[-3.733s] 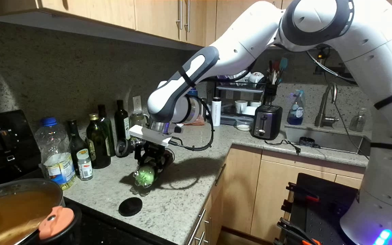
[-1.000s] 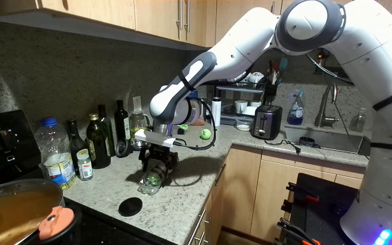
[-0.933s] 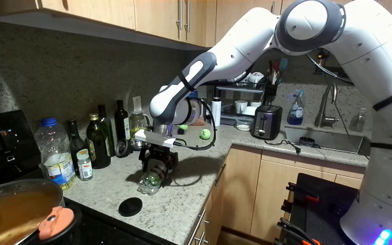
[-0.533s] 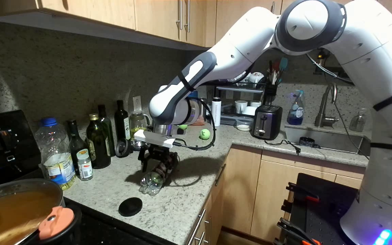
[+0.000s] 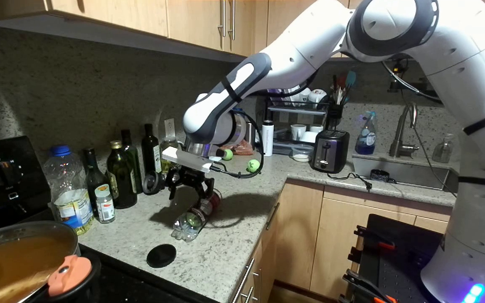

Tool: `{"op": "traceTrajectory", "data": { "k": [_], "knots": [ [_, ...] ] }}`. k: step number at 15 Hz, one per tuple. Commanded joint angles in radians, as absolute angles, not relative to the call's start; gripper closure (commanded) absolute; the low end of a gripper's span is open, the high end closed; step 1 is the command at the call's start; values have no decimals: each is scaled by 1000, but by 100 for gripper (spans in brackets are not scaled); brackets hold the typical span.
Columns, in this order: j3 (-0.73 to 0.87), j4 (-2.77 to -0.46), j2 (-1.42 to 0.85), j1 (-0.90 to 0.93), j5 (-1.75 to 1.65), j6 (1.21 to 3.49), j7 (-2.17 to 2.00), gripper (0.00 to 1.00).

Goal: Put two tennis balls on the counter

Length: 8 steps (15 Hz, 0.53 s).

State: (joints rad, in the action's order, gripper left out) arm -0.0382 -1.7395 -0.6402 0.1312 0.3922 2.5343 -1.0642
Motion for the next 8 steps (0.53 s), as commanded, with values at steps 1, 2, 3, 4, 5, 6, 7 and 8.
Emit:
{"op": "traceTrajectory", "data": {
  "k": [1,2,3,4,5,6,7,8],
  "knots": [
    [-42,-1799,-572,128,399,2586,-1052,0],
    [-44,-1804,-564,125,400,2594,-1049,0],
    [-42,-1812,-555,125,398,2600,-1048,0],
    [-39,-1823,-545,127,393,2610,-1048,0],
    [-40,-1830,-537,125,391,2610,-1044,0],
    [-39,-1765,-591,127,390,2581,-1064,0],
    [-38,-1766,-589,127,390,2582,-1063,0],
    [-38,-1766,-590,127,390,2582,-1063,0]
  ]
}}
